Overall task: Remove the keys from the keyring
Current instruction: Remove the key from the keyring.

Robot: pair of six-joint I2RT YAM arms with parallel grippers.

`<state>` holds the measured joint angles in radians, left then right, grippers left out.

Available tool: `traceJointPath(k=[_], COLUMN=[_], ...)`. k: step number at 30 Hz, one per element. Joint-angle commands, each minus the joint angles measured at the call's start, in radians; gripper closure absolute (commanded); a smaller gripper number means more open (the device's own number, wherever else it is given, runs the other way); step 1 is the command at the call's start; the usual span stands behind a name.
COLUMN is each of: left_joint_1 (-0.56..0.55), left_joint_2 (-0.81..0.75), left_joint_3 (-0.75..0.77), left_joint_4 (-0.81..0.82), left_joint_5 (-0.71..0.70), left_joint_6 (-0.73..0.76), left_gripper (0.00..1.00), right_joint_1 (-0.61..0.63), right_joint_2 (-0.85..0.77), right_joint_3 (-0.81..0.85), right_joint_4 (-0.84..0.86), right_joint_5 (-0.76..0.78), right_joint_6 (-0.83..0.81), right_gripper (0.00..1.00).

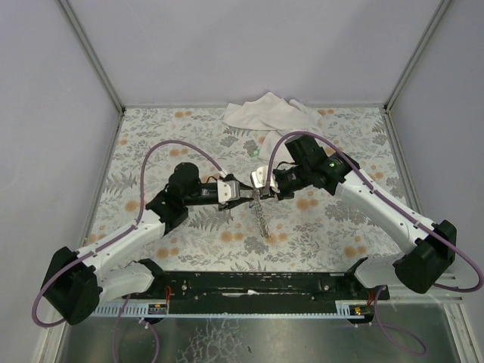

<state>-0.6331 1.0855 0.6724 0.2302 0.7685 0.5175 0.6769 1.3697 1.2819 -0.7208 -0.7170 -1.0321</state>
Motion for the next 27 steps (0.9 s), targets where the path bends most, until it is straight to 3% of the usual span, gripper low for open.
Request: traceJointPath(k=[1, 21, 24, 27], left_joint_1=[0.004, 0.004, 0.004, 0.004], left_joint_2=[0.031, 0.076, 0.079, 0.081], left_joint_3=[0.052, 0.066, 0.067, 0.076], left_joint_4=[0.03, 0.078, 0.073, 0.051], left_joint_5=[0.047, 0.119, 0.125, 0.126], left_joint_6=[0.005, -0.054, -0.054, -0.044], left_gripper=[0.68, 0.77, 0.83, 0.95], right_joint_1=[-0.002, -0.002, -0.002, -0.002], right_joint_2=[-0.03, -0.026, -0.026, -0.027], right_joint_3=[0.049, 0.041, 0.042, 0.04], right_joint_4=[0.038, 0.044, 0.044, 0.044], right_joint_5=[-0.019, -0.021, -0.019, -0.014], right_joint_6=[-0.011, -0.009, -0.009, -0.011], right_gripper=[1.0, 1.0, 1.0, 1.0])
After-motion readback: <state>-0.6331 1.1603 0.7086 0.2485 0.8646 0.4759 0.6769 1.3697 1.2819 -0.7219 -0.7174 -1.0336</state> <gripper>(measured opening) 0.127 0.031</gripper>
